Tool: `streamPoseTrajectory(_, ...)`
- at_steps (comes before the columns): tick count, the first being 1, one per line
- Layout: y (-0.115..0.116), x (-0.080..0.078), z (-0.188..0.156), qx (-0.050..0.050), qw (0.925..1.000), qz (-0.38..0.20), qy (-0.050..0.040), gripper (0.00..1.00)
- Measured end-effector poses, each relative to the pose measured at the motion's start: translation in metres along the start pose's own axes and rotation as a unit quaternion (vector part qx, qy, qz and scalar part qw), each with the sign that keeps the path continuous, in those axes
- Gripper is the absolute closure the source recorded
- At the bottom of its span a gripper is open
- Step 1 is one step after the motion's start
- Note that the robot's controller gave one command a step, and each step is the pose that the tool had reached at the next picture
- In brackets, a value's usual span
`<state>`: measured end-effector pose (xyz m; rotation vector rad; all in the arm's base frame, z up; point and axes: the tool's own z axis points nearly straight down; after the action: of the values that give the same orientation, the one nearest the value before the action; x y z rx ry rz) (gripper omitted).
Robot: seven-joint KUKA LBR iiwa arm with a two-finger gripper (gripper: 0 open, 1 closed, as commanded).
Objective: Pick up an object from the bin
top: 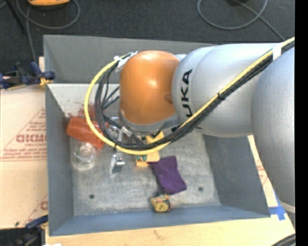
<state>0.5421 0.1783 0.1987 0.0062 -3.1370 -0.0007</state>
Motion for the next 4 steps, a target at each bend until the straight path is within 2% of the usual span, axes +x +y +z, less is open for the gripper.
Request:
streamPoseTrajectory(1, -0.001, -0.002, -0.004, -0.001, 1.0, 0.002, -0.0036, 0.0)
streamPoseTrajectory(2, -0.054, 0.026, 0.023, -0.001, 1.0, -0.006, -0.0047, 0.0)
streamPoseTrajectory(3, -0.112, 0.056, 0.053, 0.001, 1.0, -0.007, -0.0019, 0.0)
streamPoseTrajectory(4, -0.112, 0.033, 0.071, 0.0, 0.9986, -0.053, -0.005, 0.0)
